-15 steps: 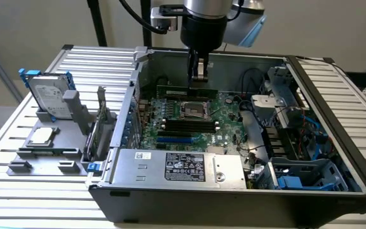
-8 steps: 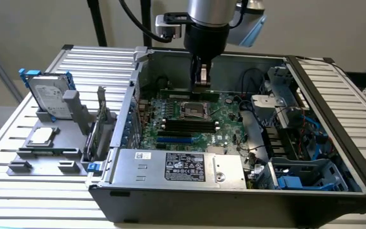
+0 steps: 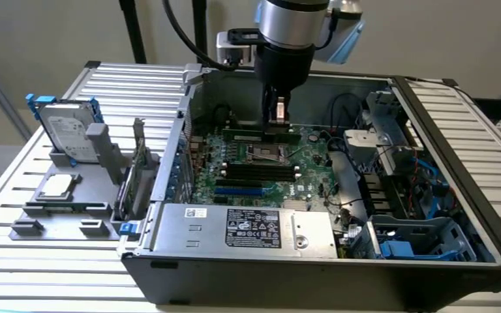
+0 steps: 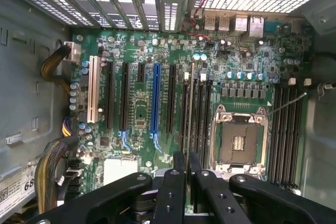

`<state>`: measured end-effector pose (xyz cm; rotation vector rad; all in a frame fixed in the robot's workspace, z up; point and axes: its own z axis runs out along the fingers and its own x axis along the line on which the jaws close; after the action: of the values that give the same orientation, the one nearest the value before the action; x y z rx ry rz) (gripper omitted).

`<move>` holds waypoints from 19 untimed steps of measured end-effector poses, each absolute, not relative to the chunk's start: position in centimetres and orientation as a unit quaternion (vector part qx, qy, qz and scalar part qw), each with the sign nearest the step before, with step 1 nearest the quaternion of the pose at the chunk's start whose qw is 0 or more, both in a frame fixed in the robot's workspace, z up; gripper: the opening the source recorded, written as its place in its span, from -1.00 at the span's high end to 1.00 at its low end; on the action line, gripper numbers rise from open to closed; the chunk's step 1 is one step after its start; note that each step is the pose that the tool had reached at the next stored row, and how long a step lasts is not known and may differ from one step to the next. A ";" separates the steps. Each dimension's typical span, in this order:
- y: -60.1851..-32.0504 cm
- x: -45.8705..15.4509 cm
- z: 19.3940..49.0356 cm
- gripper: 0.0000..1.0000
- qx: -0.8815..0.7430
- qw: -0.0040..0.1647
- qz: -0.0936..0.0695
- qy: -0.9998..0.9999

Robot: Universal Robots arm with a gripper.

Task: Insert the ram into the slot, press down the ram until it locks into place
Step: 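Insert the ram into the slot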

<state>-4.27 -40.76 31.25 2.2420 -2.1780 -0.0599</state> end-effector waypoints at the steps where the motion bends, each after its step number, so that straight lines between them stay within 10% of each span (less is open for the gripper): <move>1: -40.8 -4.2 31.1 0.73 0.717 0.008 -0.019 -0.697; 19: -40.2 -4.0 27.8 0.73 0.718 0.008 -0.019 -0.696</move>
<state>-4.04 -40.21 27.80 2.2452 -2.1747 -0.0598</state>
